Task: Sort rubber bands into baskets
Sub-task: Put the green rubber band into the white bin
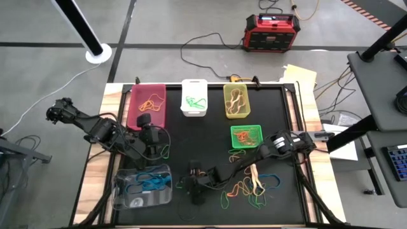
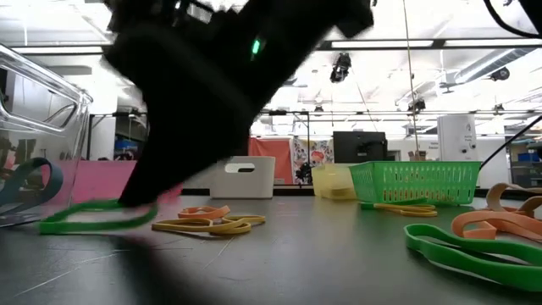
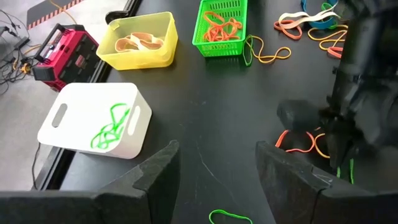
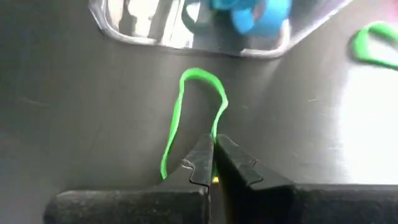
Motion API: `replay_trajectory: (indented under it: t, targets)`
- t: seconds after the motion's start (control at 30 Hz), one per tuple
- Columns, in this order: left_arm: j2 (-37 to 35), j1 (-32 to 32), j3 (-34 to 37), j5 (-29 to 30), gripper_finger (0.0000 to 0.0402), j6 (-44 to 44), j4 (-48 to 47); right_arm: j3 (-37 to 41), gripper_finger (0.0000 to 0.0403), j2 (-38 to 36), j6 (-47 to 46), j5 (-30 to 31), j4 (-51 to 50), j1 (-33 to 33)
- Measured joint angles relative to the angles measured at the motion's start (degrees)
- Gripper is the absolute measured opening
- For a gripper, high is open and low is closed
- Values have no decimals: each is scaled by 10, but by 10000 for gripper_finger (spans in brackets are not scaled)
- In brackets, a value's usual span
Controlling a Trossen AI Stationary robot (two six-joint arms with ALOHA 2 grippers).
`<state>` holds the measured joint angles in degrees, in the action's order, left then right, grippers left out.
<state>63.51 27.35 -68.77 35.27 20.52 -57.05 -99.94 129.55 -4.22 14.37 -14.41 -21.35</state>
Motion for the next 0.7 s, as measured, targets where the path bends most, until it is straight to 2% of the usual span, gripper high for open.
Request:
replay_trajectory:
  t: [0.17,0.33,0.53,0.7]
  targets:
    - [0,0,9,1,189,-28,-4,-1,9,-66,42,4,-80,18]
    - [-5,0,30,2,189,-60,-7,1,9,-136,114,6,-153,70]
    - [-19,7,64,2,189,-57,-10,8,9,-206,206,-10,-148,169]
    - [-35,10,83,1,189,-45,-9,10,9,-210,233,-13,-122,264]
